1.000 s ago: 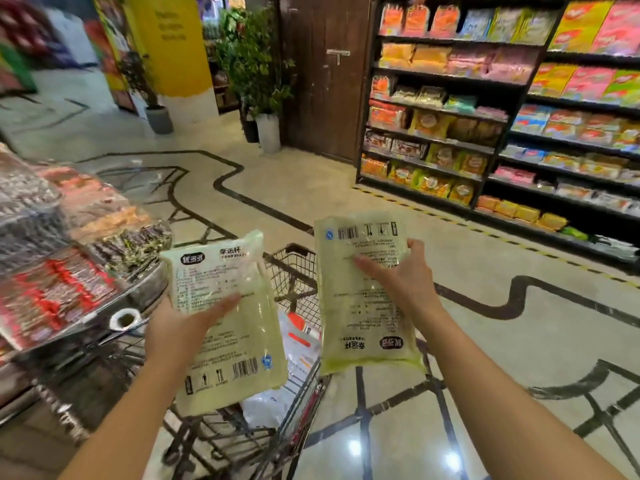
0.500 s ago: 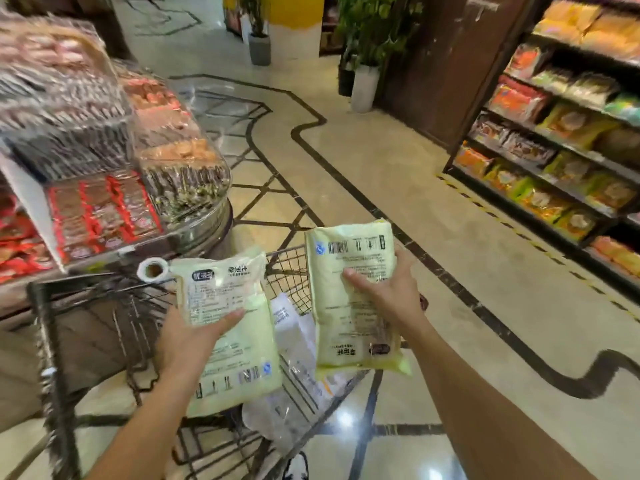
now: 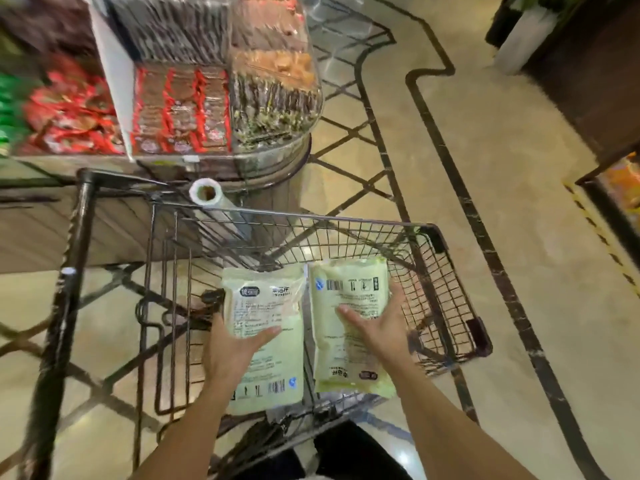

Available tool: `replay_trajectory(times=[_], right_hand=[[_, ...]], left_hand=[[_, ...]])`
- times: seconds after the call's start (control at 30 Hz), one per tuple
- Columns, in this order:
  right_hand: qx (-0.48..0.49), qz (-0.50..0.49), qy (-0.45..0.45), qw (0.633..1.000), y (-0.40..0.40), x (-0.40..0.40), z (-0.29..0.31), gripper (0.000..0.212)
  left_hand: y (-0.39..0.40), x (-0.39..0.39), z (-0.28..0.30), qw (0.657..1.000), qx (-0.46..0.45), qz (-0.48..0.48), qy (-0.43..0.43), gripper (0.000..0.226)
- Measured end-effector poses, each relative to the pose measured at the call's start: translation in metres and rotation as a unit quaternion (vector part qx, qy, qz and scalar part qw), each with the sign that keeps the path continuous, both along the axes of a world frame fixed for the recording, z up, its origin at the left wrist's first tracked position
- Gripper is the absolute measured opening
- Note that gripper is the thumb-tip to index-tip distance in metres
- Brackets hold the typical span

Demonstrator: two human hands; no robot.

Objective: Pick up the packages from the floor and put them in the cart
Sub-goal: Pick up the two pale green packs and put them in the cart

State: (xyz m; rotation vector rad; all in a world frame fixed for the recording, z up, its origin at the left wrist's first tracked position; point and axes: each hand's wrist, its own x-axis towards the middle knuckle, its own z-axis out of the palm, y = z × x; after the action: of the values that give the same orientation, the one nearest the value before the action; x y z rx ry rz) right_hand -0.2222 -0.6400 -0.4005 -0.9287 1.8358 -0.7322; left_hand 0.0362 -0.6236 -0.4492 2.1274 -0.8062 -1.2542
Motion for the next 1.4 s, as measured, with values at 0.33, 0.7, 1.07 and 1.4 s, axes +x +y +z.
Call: replay_trajectory(times=[0.33,0.7,1.07,1.4], right_hand=[[0.099,0.147,-0.027,0.984,0.002,-0.029,-0.062,0.096],[0.237,0.244,0.010,0.940,-0.020,-0.037,-0.099,0.116],[0.118,0.369,0.248,0.888,-0.049,-0.025,-0.019,0.119],[-0.151,0.508,0.395,0.750,-0.092,0.111,0.122,0.108]], left_hand=[[0.041,-0.038,-0.030,0.992,0.107,0.068,0.000,0.112],[0.043,-0.058,-0.020,0.981,0.119,0.000,-0.154,0.084],[0.038,-0.034,0.062,0.887,0.083,-0.182,-0.417,0.085],[0.073,0.092,0.215,0.764,0.029,-0.140,-0.629,0.087]])
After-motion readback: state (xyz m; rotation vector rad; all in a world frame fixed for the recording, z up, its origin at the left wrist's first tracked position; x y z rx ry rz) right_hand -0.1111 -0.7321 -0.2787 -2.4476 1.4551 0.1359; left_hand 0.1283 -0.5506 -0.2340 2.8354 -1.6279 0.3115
